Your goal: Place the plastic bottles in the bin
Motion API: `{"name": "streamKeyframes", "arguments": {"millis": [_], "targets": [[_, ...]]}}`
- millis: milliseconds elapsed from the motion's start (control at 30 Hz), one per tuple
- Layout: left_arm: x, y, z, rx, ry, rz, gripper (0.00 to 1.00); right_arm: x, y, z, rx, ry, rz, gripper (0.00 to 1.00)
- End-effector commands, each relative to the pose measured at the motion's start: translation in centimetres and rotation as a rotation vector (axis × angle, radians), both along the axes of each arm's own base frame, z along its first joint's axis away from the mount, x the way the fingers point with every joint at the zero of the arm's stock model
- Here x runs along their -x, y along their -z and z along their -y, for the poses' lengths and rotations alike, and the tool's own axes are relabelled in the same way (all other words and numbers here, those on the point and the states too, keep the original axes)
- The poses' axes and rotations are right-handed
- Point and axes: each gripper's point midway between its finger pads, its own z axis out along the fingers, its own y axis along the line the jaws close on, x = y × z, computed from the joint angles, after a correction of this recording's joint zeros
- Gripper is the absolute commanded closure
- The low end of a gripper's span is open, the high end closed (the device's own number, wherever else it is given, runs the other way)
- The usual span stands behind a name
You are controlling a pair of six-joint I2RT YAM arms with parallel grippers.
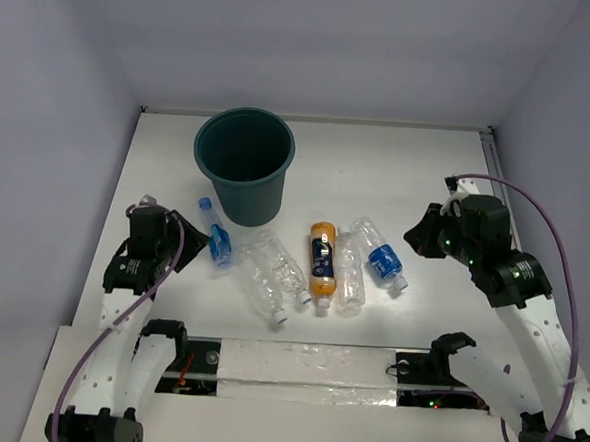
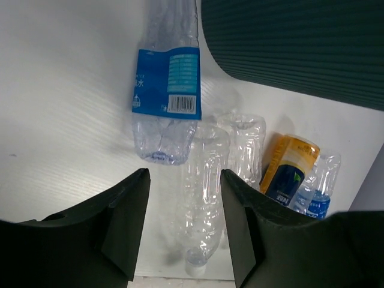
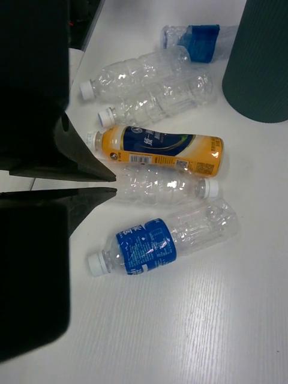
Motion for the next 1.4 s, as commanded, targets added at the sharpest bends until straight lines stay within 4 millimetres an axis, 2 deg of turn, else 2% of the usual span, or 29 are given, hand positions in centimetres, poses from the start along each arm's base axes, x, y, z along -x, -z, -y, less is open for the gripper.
{"name": "streamKeyframes", "arguments": {"millis": [0, 100, 333, 433, 667, 767, 800, 900, 1033, 1067, 1133, 1267, 1333, 1367], "targets": [[-2.9, 0.2, 0.1, -0.003, 0.017, 0.061, 0.53, -0.9, -0.8, -0.9, -0.029, -0.028, 0.050, 0.84], [-4.4, 1.1, -0.1, -0.021, 0.022, 0.044, 0.52, -1.2, -0.1, -1.2, -0.025, -0.039, 0.034, 0.78], [-7.3, 2.1, -1.3, -0.110, 0.023, 0.024, 0.50, -1.5, 1.5, -1.6, -0.020, -0.059, 0.000, 0.76], [-8.0, 3.5, -1.5, -0.123, 0.018, -0.007, 0.50, -1.7, 2.1, -1.7, -0.015, -0.063, -0.014, 0.74], [-9.8, 5.2, -0.4, -0.119, 0.054, -0.023, 0.50, -1.9, 3.4, -1.5, -0.010, -0.041, -0.026, 0.70], [-10.1, 6.0, -0.1, -0.119, 0.065, -0.037, 0.51, -2.2, 4.4, -1.3, -0.002, -0.019, -0.042, 0.61], [-10.1, 6.1, -0.1, -0.119, 0.063, -0.038, 0.51, -2.4, 4.8, -1.2, 0.007, -0.006, -0.052, 0.53], [-10.2, 6.9, 0.1, -0.125, 0.072, -0.051, 0.52, -2.9, 7.0, -1.2, 0.033, 0.006, -0.123, 0.38], [-9.9, 8.0, -0.2, -0.149, 0.077, -0.090, 0.63, -3.4, 9.6, -1.8, 0.061, -0.015, -0.230, 0.26], [-9.8, 8.3, -0.4, -0.157, 0.077, -0.101, 0.69, -3.6, 9.9, -1.9, 0.066, -0.019, -0.241, 0.23], [-9.3, 8.9, -0.6, -0.173, 0.085, -0.117, 0.75, -4.3, 11.1, -1.8, 0.093, -0.009, -0.283, 0.18], [-8.4, 9.7, -0.7, -0.184, 0.098, -0.140, 0.94, -6.7, 12.2, -2.1, 0.125, 0.019, -0.313, 0.12], [-7.8, 10.2, -0.7, -0.186, 0.106, -0.150, 1.00, -7.9, 12.6, -2.2, 0.139, 0.030, -0.319, 0.11], [-7.4, 10.2, -0.8, -0.189, 0.109, -0.151, 1.00, -8.9, 13.1, -2.2, 0.160, 0.049, -0.326, 0.09]]}}
